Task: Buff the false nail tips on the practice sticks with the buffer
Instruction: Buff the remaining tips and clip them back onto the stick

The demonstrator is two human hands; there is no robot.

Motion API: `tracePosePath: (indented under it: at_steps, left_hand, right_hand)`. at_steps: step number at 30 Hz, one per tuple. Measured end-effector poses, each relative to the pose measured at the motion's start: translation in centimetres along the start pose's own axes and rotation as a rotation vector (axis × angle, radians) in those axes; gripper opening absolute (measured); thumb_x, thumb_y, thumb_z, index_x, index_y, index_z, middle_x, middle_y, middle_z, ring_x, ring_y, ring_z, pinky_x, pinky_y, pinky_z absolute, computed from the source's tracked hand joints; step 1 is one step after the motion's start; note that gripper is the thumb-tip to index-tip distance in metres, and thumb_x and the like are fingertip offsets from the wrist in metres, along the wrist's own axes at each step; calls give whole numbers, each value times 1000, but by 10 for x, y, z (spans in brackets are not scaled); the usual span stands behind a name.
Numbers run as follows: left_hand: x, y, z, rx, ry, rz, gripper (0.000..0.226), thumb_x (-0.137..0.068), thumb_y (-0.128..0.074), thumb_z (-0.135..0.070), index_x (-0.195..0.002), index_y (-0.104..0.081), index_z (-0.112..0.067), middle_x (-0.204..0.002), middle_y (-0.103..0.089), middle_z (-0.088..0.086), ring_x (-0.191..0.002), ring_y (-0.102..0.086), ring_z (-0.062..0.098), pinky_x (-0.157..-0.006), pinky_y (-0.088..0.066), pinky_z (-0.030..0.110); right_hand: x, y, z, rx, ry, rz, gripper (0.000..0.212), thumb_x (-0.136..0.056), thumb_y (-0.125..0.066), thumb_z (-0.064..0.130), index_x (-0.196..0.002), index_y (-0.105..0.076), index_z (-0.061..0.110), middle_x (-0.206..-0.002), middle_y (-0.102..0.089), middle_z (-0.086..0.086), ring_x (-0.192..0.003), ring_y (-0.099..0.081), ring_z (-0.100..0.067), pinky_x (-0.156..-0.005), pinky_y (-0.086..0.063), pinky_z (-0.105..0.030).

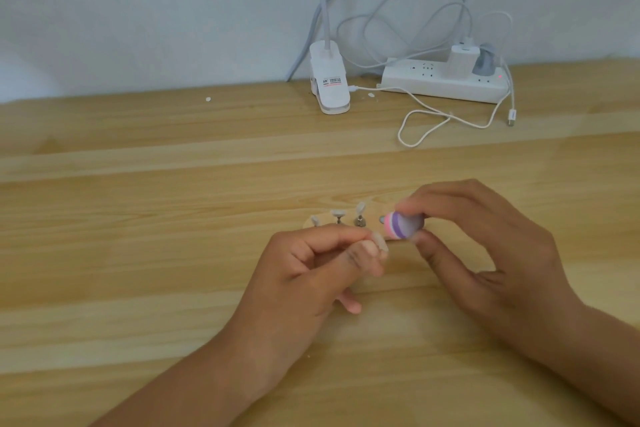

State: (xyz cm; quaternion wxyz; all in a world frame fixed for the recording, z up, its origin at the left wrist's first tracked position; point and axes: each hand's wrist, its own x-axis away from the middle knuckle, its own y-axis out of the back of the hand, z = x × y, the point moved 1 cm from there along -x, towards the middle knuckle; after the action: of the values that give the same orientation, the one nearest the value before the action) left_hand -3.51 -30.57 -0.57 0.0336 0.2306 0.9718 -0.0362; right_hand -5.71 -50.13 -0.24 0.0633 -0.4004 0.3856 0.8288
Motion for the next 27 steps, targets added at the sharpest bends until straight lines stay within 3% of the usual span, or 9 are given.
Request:
tracePosePath:
  at_steps: [5,9,13,16,20,23,27]
  left_hand:
    - [0,-3,-1,-88,-18,-13,12,-84,-66,-26,-86,-77,-19,-77,-67,3,-61,-57,8,-53,-50,21]
    - [1,-4,-2,-156,-40,-34,11,-83,-67,-27,-86,-76,-21,-75,-64,4,-55,-56,10,-52,-49,21]
    - [2,-6,-3,-195,-82,-23,14,-83,-73,-33,-90,-76,-21,-78,-64,-3,-57,-60,12,-55,-49,16]
    - [2,-4,-1,-249,-106,-61,7,-86,-71,-23,-89,-77,-20,-74,-60,-5,-55,-61,18,-54,-50,17]
    - [2,-5,-2,-213,-127,-35,12,-82,-77,-28,-90,-78,-19,-79,-63,-2,-56,-61,12,-54,-50,18]
    - [1,-4,-1,-226,-110,-62,7,-85,-72,-18,-88,-78,-17,-75,-61,-6,-58,-60,11,-53,-51,18]
    - [2,-4,-4,-186,-114,-37,17,-80,-74,-28,-90,-78,-15,-81,-65,0,-59,-63,11,-53,-52,19]
  right_hand:
    - [4,-2,8,-24,82,15,25,-91,-60,2,-114,-66,9,-109,-67,-7,-103,-62,-12,-96,-44,-17]
    - [3,-2,4,32,102,61,32,-86,-63,-9,-114,-70,5,-108,-67,-9,-100,-63,-15,-94,-47,-18]
    - [6,-5,8,14,203,123,36,-87,-59,-12,-117,-69,6,-111,-67,-9,-99,-66,-20,-88,-50,-24]
    - [1,0,2,21,151,118,37,-83,-61,-14,-113,-72,4,-110,-68,-8,-98,-65,-18,-88,-51,-24]
    - [6,-4,7,3,216,156,40,-86,-59,-12,-120,-67,8,-114,-66,-5,-101,-64,-16,-90,-49,-22]
    - [1,1,-3,13,137,141,36,-85,-60,-13,-114,-72,5,-112,-67,-6,-100,-66,-17,-89,-51,-25]
    - [6,-6,8,-42,204,134,34,-91,-56,-6,-118,-67,10,-116,-64,2,-104,-62,-13,-92,-47,-20]
